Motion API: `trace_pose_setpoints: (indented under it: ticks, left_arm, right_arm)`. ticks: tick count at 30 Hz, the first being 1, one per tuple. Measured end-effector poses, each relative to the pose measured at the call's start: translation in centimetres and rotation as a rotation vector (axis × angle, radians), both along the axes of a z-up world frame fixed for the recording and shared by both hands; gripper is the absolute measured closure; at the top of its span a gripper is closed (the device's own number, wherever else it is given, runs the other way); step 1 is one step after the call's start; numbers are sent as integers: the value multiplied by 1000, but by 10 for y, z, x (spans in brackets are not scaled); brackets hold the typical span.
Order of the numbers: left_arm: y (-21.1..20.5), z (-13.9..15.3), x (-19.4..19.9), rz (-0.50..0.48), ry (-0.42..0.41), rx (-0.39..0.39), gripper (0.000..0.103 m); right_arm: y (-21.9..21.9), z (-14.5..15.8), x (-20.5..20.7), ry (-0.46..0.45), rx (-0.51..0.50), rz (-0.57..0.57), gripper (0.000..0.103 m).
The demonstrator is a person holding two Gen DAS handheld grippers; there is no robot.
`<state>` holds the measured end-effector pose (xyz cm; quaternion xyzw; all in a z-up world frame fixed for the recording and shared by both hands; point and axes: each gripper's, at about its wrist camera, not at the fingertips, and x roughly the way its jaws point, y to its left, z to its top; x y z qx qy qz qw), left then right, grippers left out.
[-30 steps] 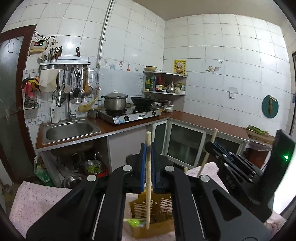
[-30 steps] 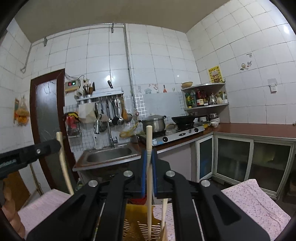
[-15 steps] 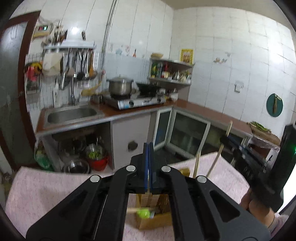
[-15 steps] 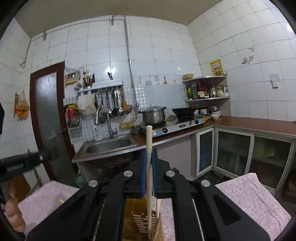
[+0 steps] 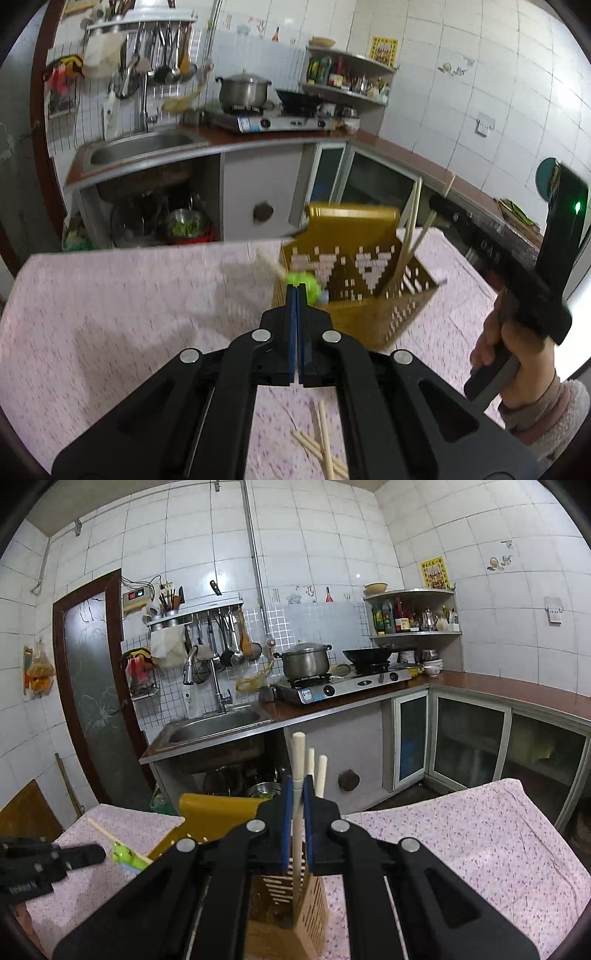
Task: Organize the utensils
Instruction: 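Lift both chopsticks upright and lower them into the yellow holder, then open the left tool and withdraw it while the right tool holds its chopstick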
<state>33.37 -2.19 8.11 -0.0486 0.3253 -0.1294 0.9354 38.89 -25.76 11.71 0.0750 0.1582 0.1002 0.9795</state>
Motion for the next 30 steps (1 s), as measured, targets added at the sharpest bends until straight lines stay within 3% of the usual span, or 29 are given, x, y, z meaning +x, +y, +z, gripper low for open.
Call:
trace_pose_setpoints:
  ticks: [8, 9, 12, 13, 21, 28, 30]
  left_arm:
    - [-19, -48, -9, -30, 135, 31, 96]
    - [-22, -55, -10, -36, 151, 39, 93]
    - [-32, -72, -11, -47, 191, 73, 71]
    - [-36, -78, -10, -50, 202, 87, 69]
    - [-53, -118, -2, -66, 302, 159, 70]
    - [-55, -124, 1, -60, 335, 195, 93]
    - [-50, -118, 0, -52, 333, 168, 93]
  right_arm:
    - [2, -3, -1, 47, -9, 20, 97]
    - [1, -4, -1, 54, -10, 22, 97]
    - [1, -7, 1, 66, -7, 25, 97]
    - [0, -7, 1, 72, -2, 27, 97]
    - [2, -6, -3, 77, -18, 29, 97]
    - [0, -6, -3, 81, -13, 23, 97]
    - [-1, -6, -3, 82, -14, 26, 97]
